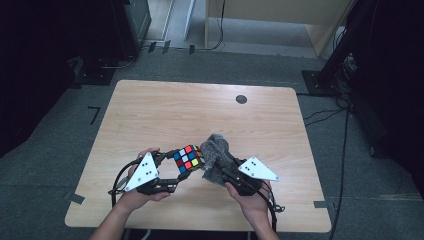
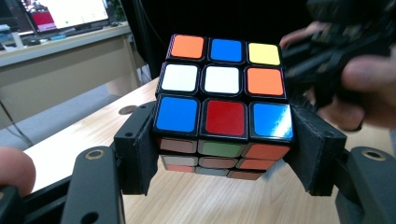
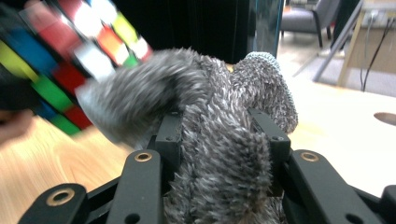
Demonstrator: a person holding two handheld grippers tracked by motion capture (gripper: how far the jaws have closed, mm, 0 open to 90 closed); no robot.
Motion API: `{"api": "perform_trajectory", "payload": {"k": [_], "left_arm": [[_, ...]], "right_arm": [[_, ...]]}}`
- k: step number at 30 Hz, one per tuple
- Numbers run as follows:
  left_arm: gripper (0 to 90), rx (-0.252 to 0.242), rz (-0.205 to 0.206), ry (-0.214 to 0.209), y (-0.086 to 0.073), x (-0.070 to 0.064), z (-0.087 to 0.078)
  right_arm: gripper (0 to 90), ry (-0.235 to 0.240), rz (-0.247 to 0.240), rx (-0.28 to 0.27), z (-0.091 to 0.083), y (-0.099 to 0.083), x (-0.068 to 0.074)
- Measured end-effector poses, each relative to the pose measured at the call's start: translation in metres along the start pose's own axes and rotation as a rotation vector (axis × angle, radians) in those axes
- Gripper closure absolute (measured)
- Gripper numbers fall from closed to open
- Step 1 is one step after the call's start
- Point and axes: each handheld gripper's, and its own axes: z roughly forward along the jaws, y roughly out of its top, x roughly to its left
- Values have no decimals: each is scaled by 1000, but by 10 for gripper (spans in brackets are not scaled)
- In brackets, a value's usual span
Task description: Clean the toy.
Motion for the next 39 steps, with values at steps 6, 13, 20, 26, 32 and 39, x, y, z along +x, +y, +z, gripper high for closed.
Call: {"api": "perform_trajectory", "payload": {"k": [6,13,20,26,32,39], "left_arm": [[340,25,16,-12,-2,-6,6],[341,-98,-111,-15,7,9,-11],[341,-114,-159,-33,7,9,-9],[341,-105,-171,-42,5,8,-5],[341,-93,-227,-44,-4,16,-5],[341,-96,-220,-67,5,4,2]], "right_arm": [[618,74,-53,-112,-12,16,16],[628,-13,-29,-25,-1,-1,2],[636,60,-94,-19,8,-5,30],[636,127,-170,61,22,-20,50],[637,89,-38,21,20,-18,26],[633,127,-68,49,24,-24,42]]}}
